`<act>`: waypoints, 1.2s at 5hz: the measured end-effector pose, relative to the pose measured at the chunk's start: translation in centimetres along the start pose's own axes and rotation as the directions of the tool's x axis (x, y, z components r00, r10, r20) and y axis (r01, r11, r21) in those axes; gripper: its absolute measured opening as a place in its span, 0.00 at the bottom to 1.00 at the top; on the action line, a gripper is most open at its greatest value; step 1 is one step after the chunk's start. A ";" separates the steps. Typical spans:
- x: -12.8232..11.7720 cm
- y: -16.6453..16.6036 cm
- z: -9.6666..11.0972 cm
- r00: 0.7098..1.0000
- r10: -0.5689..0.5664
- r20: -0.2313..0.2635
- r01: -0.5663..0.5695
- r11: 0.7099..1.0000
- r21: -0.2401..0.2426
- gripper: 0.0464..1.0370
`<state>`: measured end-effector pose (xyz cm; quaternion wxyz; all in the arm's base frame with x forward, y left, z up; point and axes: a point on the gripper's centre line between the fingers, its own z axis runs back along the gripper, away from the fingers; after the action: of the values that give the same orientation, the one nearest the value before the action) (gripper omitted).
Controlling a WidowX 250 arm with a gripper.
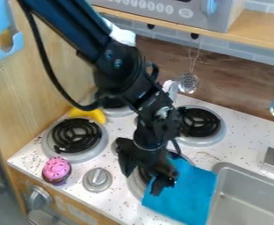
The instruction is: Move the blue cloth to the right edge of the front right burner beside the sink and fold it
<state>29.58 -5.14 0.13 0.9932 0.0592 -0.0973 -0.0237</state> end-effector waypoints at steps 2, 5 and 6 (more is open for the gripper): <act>1.2 -0.9 -0.1 0.999 -0.035 0.027 0.037 0.998 -0.055 0.96; 7.5 -4.2 -5.5 0.999 -0.026 0.041 0.028 0.998 -0.061 0.96; 8.9 -4.3 -6.0 0.997 -0.011 0.072 0.014 0.999 -0.048 0.96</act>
<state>39.31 -9.30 -4.51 0.9900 0.0347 -0.1320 -0.0344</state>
